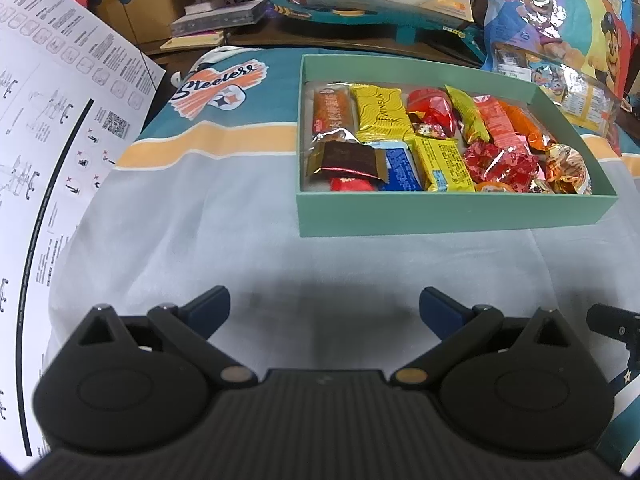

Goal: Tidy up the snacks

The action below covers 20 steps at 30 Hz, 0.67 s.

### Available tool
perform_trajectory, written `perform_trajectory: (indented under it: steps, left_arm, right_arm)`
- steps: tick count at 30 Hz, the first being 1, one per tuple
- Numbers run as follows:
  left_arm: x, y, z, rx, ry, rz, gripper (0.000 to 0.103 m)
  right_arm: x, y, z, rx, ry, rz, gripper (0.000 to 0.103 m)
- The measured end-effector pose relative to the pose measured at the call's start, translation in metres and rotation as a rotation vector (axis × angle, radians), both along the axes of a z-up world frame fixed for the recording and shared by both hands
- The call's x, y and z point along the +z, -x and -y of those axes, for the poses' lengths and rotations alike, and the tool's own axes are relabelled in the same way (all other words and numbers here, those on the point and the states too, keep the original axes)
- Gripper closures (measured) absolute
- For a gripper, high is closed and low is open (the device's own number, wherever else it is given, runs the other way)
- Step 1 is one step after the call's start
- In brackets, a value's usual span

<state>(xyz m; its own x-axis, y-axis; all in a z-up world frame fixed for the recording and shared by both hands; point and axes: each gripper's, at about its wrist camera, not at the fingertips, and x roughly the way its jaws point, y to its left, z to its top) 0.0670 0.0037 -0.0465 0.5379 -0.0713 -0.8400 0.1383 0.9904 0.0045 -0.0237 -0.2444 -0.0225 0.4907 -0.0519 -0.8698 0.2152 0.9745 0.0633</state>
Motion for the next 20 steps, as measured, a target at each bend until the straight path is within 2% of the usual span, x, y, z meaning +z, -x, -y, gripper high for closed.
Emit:
perform_trajectory:
  steps: [20]
  left_arm:
    - [-0.0019,0.0018,0.0017,-0.021,-0.016,0.005,0.000]
  right_arm:
    - [0.0050,-0.0032,-0.0026,0.006,0.006,0.002,0.000]
